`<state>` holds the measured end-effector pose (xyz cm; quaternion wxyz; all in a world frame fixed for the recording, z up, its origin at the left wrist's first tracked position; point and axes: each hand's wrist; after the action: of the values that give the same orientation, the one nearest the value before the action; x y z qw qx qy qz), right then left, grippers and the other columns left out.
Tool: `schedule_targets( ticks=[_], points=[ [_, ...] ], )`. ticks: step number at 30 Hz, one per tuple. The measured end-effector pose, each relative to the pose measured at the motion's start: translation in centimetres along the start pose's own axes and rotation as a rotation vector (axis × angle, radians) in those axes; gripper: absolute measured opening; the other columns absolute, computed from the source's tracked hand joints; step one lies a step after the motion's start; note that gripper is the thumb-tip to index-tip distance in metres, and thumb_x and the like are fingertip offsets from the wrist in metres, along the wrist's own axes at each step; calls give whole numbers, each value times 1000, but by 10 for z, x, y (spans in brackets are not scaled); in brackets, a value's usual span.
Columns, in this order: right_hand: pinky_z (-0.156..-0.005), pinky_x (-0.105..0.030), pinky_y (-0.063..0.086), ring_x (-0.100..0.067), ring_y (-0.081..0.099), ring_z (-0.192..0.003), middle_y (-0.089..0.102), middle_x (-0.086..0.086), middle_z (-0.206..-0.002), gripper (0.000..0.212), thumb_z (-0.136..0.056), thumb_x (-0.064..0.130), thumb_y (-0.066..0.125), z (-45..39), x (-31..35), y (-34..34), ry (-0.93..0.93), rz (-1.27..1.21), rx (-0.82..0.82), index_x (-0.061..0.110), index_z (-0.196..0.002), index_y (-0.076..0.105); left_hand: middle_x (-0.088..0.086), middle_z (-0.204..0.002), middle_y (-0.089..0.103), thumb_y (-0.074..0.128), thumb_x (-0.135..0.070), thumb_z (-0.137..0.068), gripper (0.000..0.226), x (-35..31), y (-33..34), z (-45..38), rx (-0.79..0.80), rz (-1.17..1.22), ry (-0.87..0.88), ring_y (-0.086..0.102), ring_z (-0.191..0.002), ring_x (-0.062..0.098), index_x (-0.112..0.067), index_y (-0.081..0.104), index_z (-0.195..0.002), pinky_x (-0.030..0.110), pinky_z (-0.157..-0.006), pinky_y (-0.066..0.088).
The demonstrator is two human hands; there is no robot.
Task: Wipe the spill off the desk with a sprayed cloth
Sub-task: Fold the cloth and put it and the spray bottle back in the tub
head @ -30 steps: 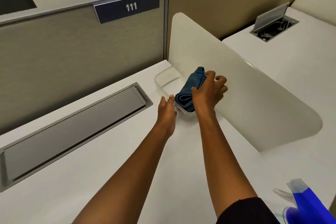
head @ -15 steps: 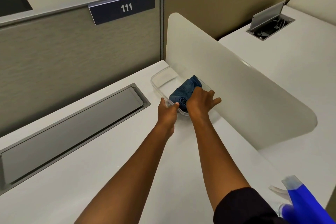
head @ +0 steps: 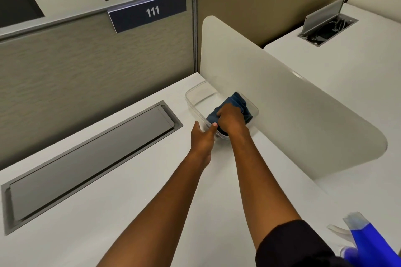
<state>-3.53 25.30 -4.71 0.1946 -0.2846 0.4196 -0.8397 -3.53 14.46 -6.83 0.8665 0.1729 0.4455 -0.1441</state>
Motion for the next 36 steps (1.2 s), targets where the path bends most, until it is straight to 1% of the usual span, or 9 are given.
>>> schedule_targets(
  ticks=[3,9,15,19,22,25,28,31,36],
  points=[
    [-80,-30,48,-28,59,-116,60,-11,-132,37,-95,8,54,1,-3,5,18,0,-105,8,-131,57,9,-162,24,62,-17,-94,79,0,0,0,8,26,-20,33,-144,34,-14,13,-156,49,-114,36],
    [-87,-34,50,-30,61,-112,64,-15,-124,32,-94,12,59,10,-1,0,72,-158,-175,3,-125,60,9,-162,25,61,-18,-94,77,-2,1,0,-2,4,-8,35,-143,35,-15,15,-156,49,-112,38],
    [-79,-21,50,-20,67,-102,70,-9,-116,25,-94,10,59,68,9,-2,-74,-617,-728,8,-117,68,10,-163,21,51,-36,-99,68,-2,-6,12,0,-65,50,27,-147,33,-18,17,-155,51,-117,30],
    [-65,-2,43,-1,60,-81,70,-2,-108,19,-92,16,63,134,17,17,-266,-805,-748,15,-110,70,11,-159,32,57,-44,-95,75,0,-15,27,17,-75,54,40,-140,34,-21,18,-155,53,-112,38],
    [-62,1,45,9,58,-76,70,4,-106,18,-91,23,66,183,5,43,-275,-826,-742,20,-108,70,11,-156,37,56,-40,-96,67,1,-21,42,1,-73,67,47,-134,36,-22,24,-153,54,-108,43],
    [-62,0,46,12,61,-78,67,13,-97,16,-90,24,68,228,-18,66,-312,-850,-732,22,-105,70,8,-160,29,52,-41,-98,61,0,-23,56,-29,-90,84,37,-141,35,-24,27,-151,55,-113,35],
    [-61,-4,48,7,62,-85,63,22,-88,13,-88,28,69,270,-44,87,-334,-837,-760,29,-100,67,7,-162,25,51,-38,-99,61,1,-25,66,-57,-89,100,30,-145,33,-20,27,-152,52,-117,30],
    [-58,-8,50,-3,64,-79,63,21,-81,12,-86,38,67,303,-71,100,-320,-841,-811,30,-95,66,7,-161,25,51,-36,-100,60,4,-26,76,-87,-125,120,32,-144,32,-21,27,-152,48,-115,33],
    [-53,-14,51,-9,61,-68,63,17,-73,26,-84,53,61,352,-111,112,-318,-770,-919,27,-81,65,7,-159,32,51,-35,-99,59,11,-27,92,-93,-126,144,37,-142,29,-22,29,-153,42,-110,36]
  ],
)
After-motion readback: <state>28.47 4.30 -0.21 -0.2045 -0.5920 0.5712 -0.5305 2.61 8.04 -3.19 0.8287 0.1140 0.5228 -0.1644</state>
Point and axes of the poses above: each hand's wrist, its own z-axis away from the middle knuckle, its own y-axis out of the palm, x = y × z
